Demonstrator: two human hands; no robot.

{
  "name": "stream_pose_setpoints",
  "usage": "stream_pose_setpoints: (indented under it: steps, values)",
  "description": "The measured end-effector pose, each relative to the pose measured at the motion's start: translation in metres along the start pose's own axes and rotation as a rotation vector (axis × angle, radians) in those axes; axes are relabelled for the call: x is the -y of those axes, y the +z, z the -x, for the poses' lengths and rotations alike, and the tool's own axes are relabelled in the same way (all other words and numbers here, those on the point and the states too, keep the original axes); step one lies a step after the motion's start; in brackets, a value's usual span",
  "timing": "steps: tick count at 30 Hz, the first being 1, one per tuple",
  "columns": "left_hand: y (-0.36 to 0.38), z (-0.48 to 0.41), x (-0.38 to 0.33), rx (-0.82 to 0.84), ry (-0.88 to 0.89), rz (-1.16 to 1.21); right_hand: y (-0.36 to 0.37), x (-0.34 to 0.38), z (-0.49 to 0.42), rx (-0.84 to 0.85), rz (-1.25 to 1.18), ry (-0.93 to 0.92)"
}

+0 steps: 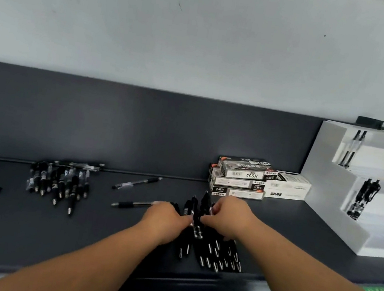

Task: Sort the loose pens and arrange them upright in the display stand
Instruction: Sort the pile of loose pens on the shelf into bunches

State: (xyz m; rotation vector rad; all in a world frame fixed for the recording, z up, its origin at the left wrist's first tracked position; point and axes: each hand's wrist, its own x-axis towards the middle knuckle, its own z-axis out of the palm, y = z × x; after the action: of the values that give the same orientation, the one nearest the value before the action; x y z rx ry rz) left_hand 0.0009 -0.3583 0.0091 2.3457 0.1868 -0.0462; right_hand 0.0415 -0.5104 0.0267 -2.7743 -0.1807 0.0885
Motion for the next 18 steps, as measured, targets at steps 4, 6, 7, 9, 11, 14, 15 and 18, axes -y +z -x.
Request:
stream_pose_setpoints:
  steps: [4, 6, 7, 9, 11, 14, 15, 18]
  values:
    - [0.006, 0.004, 0.001, -0.052, 0.026, -0.084, 0.000, -0.005, 0.003, -0.018, -0.106, -0.042]
    - [0.011, 0.006, 0.001, -0.067, 0.023, -0.083, 0.001, -0.007, 0.005, -0.012, -0.139, -0.064]
    - [0.013, 0.006, 0.000, -0.080, 0.016, -0.080, 0.001, -0.009, 0.005, -0.010, -0.158, -0.071]
    - [0.015, 0.008, -0.002, -0.105, 0.005, -0.076, 0.002, -0.012, 0.003, -0.019, -0.192, -0.078]
    - [0.015, 0.009, -0.002, -0.109, 0.014, -0.090, 0.002, -0.016, 0.001, -0.042, -0.195, -0.091]
    - [0.013, 0.009, -0.001, -0.077, 0.026, -0.092, 0.003, -0.021, -0.003, -0.098, -0.104, -0.148]
    - [0.013, 0.010, -0.001, -0.062, 0.021, -0.074, 0.003, -0.022, -0.003, -0.106, -0.080, -0.169]
    - [0.011, 0.008, 0.001, -0.041, 0.016, -0.007, 0.005, -0.021, -0.004, -0.108, -0.078, -0.199]
